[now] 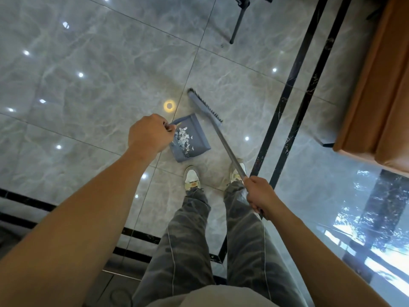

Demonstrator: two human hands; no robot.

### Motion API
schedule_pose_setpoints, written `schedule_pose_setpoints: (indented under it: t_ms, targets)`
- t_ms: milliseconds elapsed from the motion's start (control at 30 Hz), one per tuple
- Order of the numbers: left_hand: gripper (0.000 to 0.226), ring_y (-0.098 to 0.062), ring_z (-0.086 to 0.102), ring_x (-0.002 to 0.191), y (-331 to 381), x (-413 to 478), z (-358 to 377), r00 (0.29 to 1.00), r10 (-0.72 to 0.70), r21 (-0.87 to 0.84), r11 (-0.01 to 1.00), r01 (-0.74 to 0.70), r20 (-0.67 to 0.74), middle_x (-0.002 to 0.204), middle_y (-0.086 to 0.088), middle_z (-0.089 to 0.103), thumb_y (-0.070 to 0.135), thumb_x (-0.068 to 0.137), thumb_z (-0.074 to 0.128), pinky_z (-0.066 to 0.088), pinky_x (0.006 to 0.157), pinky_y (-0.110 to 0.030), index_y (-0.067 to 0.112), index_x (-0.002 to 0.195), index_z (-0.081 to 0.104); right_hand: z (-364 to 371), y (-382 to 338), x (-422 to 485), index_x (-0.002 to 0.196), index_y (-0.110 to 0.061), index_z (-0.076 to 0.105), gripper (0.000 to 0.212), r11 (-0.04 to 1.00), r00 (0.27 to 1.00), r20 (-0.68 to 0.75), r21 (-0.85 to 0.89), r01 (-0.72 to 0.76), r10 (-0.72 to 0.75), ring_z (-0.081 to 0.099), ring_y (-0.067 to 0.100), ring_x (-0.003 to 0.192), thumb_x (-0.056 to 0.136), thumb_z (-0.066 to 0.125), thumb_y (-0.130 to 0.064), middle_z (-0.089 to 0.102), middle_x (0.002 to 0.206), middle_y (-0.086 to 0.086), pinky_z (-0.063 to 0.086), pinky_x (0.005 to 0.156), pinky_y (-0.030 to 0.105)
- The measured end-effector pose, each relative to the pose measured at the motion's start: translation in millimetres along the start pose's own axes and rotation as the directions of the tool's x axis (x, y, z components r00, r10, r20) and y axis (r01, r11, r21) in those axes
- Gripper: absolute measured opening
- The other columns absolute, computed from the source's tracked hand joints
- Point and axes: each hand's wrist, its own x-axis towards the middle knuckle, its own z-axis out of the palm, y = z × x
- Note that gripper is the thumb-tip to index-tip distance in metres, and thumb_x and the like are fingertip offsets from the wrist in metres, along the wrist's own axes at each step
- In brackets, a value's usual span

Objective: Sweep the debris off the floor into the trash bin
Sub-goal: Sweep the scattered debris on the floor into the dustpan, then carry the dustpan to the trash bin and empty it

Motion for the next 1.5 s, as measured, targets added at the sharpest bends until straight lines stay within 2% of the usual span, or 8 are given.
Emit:
schedule_pose_setpoints:
  t_ms: [167,367,533,633,867,1133,1300,1500]
  targets:
    - [0.041,-0.022,0.061,0.058,-4.5,-8.1,8.5,0.999,0.005,-0.013,1.000,-0.004,0.044,0.059,0.001,0.060,0.050,0.098,0.058,0.040,0.054,-0.026,0.020,0.071,0.069,21.8,-2.9,28.7,0.109,-0.012,0.057,0.030,0.993,0.995,0.043,0.077,-0.093,0.090,0.039,0.015,0.042,0.106,0.038,-0.035,0.047,0.063,0.006,0.032,0.035,0.019]
    - [0.044,-0.018,0.059,0.060,-11.6,-14.0,19.3,0.992,-0.038,0.050,0.998,0.032,0.121,0.067,-0.001,0.063,0.056,0.097,0.051,0.042,0.056,-0.028,0.019,0.083,0.071,39.5,21.3,15.1,0.076,-0.019,0.044,0.038,0.903,0.915,0.341,0.287,-0.320,0.216,0.030,0.012,0.037,0.106,0.039,-0.042,0.037,0.052,-0.001,0.024,0.043,0.022]
    - [0.042,-0.024,0.070,0.067,-19.0,-27.6,15.4,0.949,-0.089,-0.031,0.994,0.103,0.303,0.075,-0.005,0.073,0.058,0.091,0.058,0.061,0.069,-0.036,0.020,0.093,0.076,22.0,16.7,-24.1,0.075,-0.018,0.048,0.040,0.913,0.929,0.290,0.266,-0.308,0.229,0.033,0.011,0.036,0.104,0.041,-0.046,0.040,0.052,-0.001,0.027,0.040,0.021]
    - [0.036,-0.027,0.063,0.051,-11.1,-55.7,-0.3,0.914,-0.082,-0.227,0.956,0.185,0.398,0.063,-0.011,0.065,0.039,0.097,0.061,0.060,0.060,-0.038,0.008,0.080,0.069,-8.1,6.9,-47.0,0.077,-0.017,0.046,0.034,0.912,0.949,0.264,0.320,-0.256,0.174,0.030,0.011,0.034,0.103,0.043,-0.038,0.036,0.052,0.000,0.024,0.036,0.018]
    - [0.043,-0.024,0.039,0.049,15.1,-115.0,-35.8,0.954,-0.160,-0.536,0.798,0.277,0.256,0.055,-0.011,0.043,0.036,0.100,0.059,0.033,0.053,-0.030,0.013,0.064,0.050,-81.2,-9.7,-67.5,0.067,-0.015,0.048,0.036,0.962,0.976,0.218,0.269,-0.037,-0.023,0.033,0.012,0.035,0.102,0.054,-0.021,0.041,0.046,0.000,0.028,0.036,0.022]
    - [0.040,-0.025,0.041,0.050,53.6,-185.5,-58.3,0.928,-0.350,-0.709,0.620,0.335,0.132,0.058,-0.012,0.045,0.034,0.101,0.058,0.038,0.055,-0.032,0.014,0.067,0.052,-149.3,-61.2,-86.1,0.063,-0.012,0.046,0.041,0.981,0.957,0.217,-0.004,0.196,-0.191,0.040,0.018,0.040,0.103,0.052,-0.021,0.045,0.049,0.008,0.030,0.042,0.025]
    - [0.035,-0.025,0.046,0.049,70.9,-215.8,-91.6,0.879,-0.474,-0.793,0.521,0.316,0.039,0.060,-0.011,0.051,0.034,0.100,0.058,0.038,0.048,-0.026,0.013,0.072,0.059,-175.3,-102.3,-99.5,0.064,-0.012,0.044,0.039,0.937,0.924,0.227,-0.093,0.336,-0.309,0.036,0.018,0.036,0.101,0.053,-0.018,0.042,0.049,0.007,0.025,0.041,0.024]
    - [0.035,-0.026,0.046,0.053,66.6,-242.2,-120.7,0.812,-0.584,-0.868,0.406,0.286,-0.006,0.063,-0.014,0.049,0.031,0.100,0.059,0.040,0.053,-0.032,0.012,0.071,0.057,-172.9,-153.9,-125.4,0.065,-0.012,0.046,0.038,0.864,0.867,0.255,-0.167,0.475,-0.428,0.033,0.018,0.034,0.102,0.053,-0.017,0.040,0.048,0.007,0.025,0.039,0.023]
